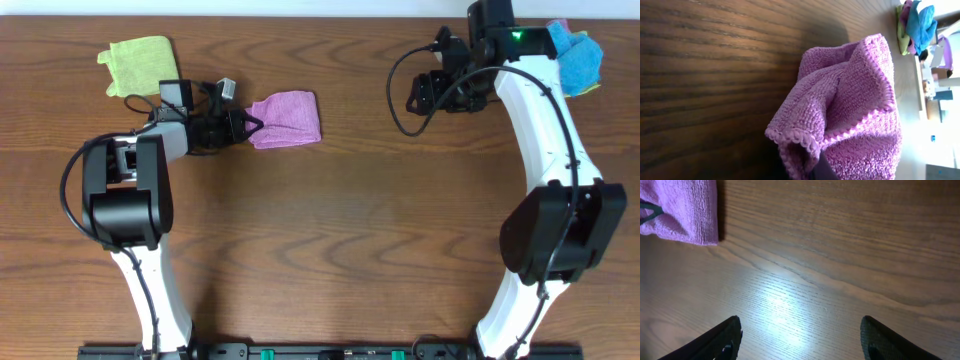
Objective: Fold the cloth
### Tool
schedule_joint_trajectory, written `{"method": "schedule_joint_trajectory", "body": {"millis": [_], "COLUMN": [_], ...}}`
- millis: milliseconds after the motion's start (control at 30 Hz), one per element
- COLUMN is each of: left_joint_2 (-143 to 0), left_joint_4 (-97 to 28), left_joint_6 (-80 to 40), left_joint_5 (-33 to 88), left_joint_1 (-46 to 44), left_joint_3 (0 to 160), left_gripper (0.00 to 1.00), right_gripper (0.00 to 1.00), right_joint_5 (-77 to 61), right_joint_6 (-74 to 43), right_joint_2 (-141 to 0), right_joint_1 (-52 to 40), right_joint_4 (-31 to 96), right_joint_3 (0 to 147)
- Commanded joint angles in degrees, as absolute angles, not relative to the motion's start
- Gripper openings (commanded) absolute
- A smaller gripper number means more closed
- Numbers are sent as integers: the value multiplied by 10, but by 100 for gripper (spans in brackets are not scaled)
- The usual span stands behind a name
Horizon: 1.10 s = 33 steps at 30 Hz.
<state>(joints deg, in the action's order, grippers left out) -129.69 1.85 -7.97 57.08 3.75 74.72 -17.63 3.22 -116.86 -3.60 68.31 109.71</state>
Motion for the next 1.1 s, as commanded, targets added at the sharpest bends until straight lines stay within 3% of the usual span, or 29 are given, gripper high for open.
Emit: {"method": "schedule_joint_trajectory", "body": {"millis": [0, 700, 1067], "left_joint_2": [-1343, -1343, -1343], "left_joint_4": [9, -136, -263], "left_joint_6": [-91, -90, 16], "left_joint_5": [552, 573, 466], "left_joint_1": [30, 16, 59], "left_joint_3": [770, 1080, 1171], "left_gripper": [6, 6, 5], "right_gripper": [76, 73, 74], "right_joint_5": [-183, -148, -148], "right_joint_6": [39, 39, 39], "right_joint_2": [-1151, -1151, -1151], "right_joint_1": [-33, -33, -33], "right_joint_4": [684, 679, 662], "right_joint_3": [1100, 1100, 1100]}}
